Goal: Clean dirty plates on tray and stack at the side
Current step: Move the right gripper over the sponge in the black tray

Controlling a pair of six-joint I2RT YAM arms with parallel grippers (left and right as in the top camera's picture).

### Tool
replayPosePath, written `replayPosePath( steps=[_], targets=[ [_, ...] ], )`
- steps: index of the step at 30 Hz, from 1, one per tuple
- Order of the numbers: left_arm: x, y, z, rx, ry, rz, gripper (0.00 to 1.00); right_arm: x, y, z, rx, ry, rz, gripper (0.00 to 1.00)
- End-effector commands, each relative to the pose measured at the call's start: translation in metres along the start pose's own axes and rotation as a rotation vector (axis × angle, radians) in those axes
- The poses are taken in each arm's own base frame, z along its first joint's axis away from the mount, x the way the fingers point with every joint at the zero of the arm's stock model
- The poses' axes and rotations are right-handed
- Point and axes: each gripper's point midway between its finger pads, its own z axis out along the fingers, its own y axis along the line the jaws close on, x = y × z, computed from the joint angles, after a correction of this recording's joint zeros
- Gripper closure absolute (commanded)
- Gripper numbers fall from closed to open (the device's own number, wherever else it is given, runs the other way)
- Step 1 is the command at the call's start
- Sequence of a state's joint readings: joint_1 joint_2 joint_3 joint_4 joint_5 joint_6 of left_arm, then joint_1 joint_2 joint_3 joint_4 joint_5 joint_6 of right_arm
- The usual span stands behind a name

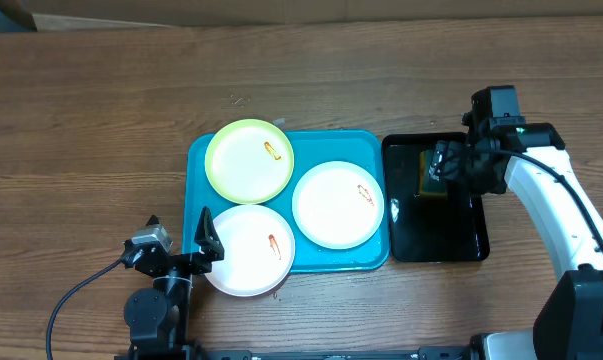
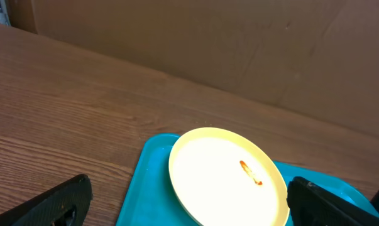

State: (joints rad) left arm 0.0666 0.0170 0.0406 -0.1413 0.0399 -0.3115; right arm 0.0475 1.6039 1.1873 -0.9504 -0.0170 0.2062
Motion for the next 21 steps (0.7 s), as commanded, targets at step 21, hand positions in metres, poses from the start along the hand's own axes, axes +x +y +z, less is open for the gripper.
replayPosePath(
  steps=[21],
  targets=[
    [0.001, 0.001, 0.0, -0.002, -0.004, 0.02, 0.0, -0.003, -0.008, 0.031, 0.02, -0.097, 0.0, 0.08]
  ],
)
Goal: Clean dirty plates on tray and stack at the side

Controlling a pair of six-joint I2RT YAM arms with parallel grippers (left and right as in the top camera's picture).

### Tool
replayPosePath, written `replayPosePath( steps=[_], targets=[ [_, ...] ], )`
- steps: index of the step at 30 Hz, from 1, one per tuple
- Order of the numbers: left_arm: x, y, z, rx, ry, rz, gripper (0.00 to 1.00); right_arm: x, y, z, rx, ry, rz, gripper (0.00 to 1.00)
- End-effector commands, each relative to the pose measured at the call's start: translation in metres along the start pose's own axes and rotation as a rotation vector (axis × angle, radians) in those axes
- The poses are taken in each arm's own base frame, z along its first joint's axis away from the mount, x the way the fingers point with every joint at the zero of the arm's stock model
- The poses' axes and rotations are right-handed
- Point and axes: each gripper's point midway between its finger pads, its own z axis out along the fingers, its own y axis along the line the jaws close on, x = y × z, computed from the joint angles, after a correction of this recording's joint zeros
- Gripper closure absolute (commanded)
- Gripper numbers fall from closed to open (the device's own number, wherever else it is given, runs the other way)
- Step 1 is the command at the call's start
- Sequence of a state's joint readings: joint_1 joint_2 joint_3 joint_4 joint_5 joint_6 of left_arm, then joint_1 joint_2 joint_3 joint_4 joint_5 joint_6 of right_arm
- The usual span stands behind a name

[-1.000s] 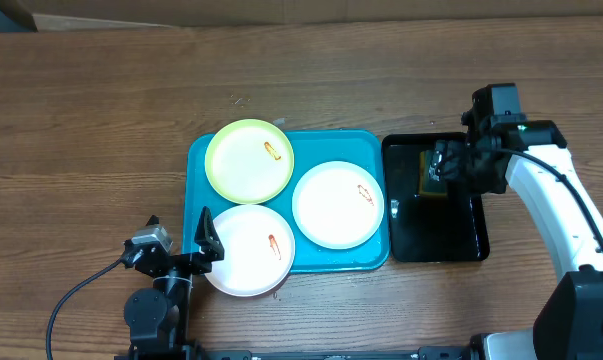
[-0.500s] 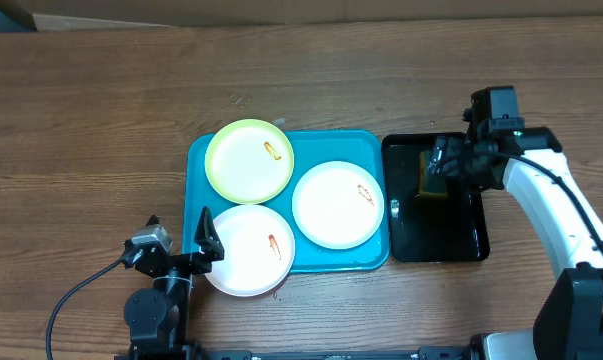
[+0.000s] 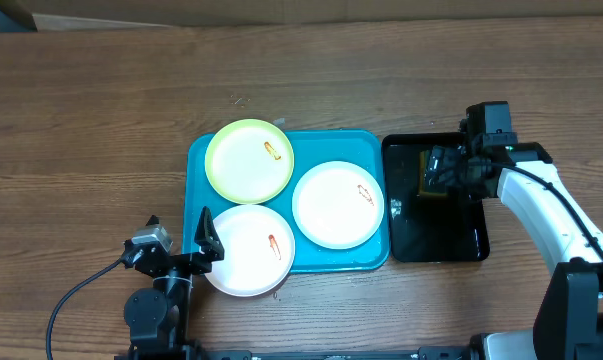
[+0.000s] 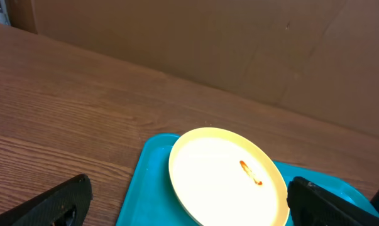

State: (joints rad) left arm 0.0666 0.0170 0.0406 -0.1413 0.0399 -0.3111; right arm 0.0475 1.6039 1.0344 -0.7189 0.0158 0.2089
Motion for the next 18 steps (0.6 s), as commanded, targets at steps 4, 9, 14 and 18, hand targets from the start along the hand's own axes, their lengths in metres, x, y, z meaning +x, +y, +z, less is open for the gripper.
replayPosePath(
  steps=[4, 9, 14, 18],
  targets=[
    [0.0009, 0.0007, 0.0002, -0.002, -0.004, 0.02, 0.0, -0.0011, -0.0014, -0.0012, 0.01, -0.013, -0.001, 0.07],
    [0.0009, 0.0007, 0.0002, -0.002, -0.004, 0.02, 0.0, -0.0011, -0.0014, -0.0012, 0.01, -0.013, -0.001, 0.03],
    [0.0009, 0.0007, 0.0002, -0.002, -0.004, 0.02, 0.0, -0.0015, -0.004, -0.0008, 0.025, -0.016, -0.002, 0.02],
    [0.0009, 0.0007, 0.0002, -0.002, -0.004, 0.02, 0.0, -0.0017, -0.0039, -0.0008, 0.024, -0.016, -0.001, 0.02]
  ],
)
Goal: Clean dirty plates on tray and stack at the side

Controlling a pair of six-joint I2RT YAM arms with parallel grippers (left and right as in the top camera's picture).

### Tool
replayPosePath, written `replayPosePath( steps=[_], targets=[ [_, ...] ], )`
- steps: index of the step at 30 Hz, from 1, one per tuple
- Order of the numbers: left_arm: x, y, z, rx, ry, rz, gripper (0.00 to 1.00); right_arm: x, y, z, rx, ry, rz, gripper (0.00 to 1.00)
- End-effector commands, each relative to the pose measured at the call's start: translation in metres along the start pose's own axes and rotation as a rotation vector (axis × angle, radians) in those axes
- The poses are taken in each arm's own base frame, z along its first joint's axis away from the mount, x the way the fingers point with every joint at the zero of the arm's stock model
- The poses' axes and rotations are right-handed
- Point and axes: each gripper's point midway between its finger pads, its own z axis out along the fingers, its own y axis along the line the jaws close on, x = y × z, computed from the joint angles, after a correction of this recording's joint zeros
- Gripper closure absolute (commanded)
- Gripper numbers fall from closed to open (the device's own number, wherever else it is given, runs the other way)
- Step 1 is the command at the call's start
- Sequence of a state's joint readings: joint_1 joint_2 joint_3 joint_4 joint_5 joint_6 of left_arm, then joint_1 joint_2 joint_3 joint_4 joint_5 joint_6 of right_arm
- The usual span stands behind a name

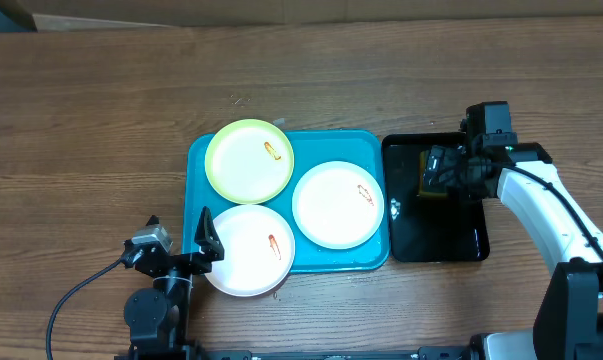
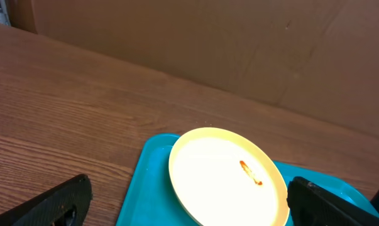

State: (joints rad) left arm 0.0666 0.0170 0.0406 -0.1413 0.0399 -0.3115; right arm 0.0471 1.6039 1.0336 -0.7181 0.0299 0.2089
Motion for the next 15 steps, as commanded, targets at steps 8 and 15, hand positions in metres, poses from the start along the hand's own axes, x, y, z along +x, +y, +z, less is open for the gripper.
replayPosePath(
  steps=[8, 15],
  targets=[
    [0.001, 0.001, 0.0, -0.002, -0.004, 0.02, 0.0, -0.001, -0.001, -0.001, 0.01, -0.013, -0.002, 0.01],
    [0.001, 0.001, 0.0, -0.002, -0.004, 0.02, 0.0, -0.007, 0.0, -0.015, 0.014, 0.003, -0.005, 0.01]
  ],
)
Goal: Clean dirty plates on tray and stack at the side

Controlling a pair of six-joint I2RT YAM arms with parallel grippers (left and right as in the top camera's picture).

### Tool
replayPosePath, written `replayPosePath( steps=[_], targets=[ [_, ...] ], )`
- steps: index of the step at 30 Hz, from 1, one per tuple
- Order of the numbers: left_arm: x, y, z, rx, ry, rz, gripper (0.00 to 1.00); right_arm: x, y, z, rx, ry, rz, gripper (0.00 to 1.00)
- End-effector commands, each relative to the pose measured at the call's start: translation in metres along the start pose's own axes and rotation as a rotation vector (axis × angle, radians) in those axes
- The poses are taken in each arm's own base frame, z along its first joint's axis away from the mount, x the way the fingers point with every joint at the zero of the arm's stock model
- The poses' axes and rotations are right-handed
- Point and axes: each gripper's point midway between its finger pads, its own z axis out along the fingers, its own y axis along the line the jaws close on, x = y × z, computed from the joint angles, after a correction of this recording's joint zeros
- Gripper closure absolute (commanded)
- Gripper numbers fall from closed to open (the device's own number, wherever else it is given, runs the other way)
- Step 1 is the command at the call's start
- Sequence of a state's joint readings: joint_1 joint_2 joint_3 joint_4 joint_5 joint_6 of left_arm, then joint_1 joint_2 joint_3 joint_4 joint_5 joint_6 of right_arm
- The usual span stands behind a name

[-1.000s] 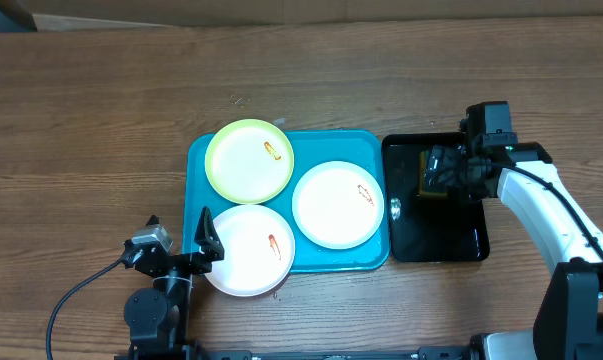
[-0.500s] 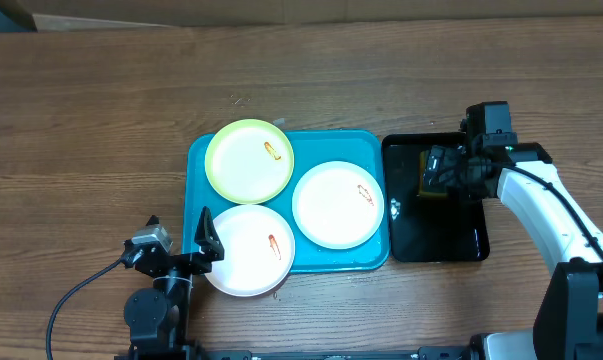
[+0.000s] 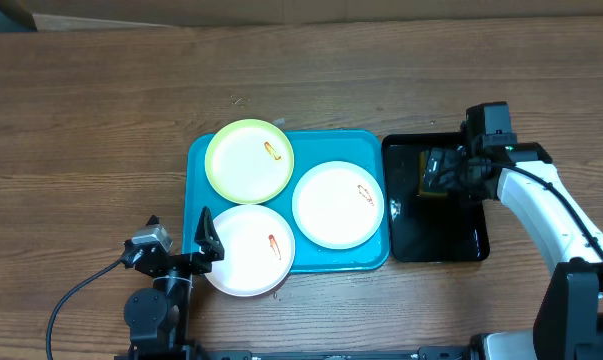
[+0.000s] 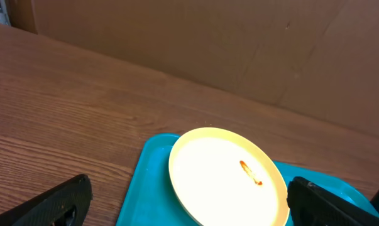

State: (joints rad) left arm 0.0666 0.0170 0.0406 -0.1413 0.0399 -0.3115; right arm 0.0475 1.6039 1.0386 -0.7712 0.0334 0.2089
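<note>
Three stained plates lie on a teal tray: a yellow-green plate at the back left, a white plate on the right and a white plate at the front left. My left gripper rests open at the tray's front left corner. In the left wrist view its fingers stand wide apart below the yellow-green plate. My right gripper is down on a yellow-green sponge in the black tray. Its jaws are hidden by the wrist.
The black tray sits right beside the teal tray on its right. Bare wooden table lies to the left and behind. A cardboard wall stands at the far edge. A cable runs from the left arm.
My right gripper first hovered over the back of the black tray, just behind the sponge. A moment later it had shifted slightly forward and left onto the sponge, and it has stayed there. The left gripper and the three plates have not moved.
</note>
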Motion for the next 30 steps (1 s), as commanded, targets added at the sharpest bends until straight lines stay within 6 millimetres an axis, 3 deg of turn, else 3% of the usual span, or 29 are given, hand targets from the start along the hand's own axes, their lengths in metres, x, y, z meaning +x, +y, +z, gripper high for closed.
replayPosePath(
  steps=[1, 8, 12, 30],
  targets=[
    [0.001, 0.001, 0.0, -0.002, -0.004, 0.02, 0.0, -0.019, 0.004, -0.019, -0.001, -0.04, -0.004, 0.01],
    [0.001, 0.001, 0.0, -0.002, -0.004, 0.02, 0.0, -0.04, 0.009, -0.059, -0.004, -0.052, -0.003, 0.01],
    [0.001, 0.001, 0.0, -0.002, -0.004, 0.02, 0.0, -0.043, 0.01, -0.075, -0.001, -0.042, -0.003, 0.01],
    [0.001, 0.001, 0.0, -0.002, -0.004, 0.02, 0.0, -0.032, 0.007, -0.075, 0.011, 0.003, -0.004, 0.0]
  ],
)
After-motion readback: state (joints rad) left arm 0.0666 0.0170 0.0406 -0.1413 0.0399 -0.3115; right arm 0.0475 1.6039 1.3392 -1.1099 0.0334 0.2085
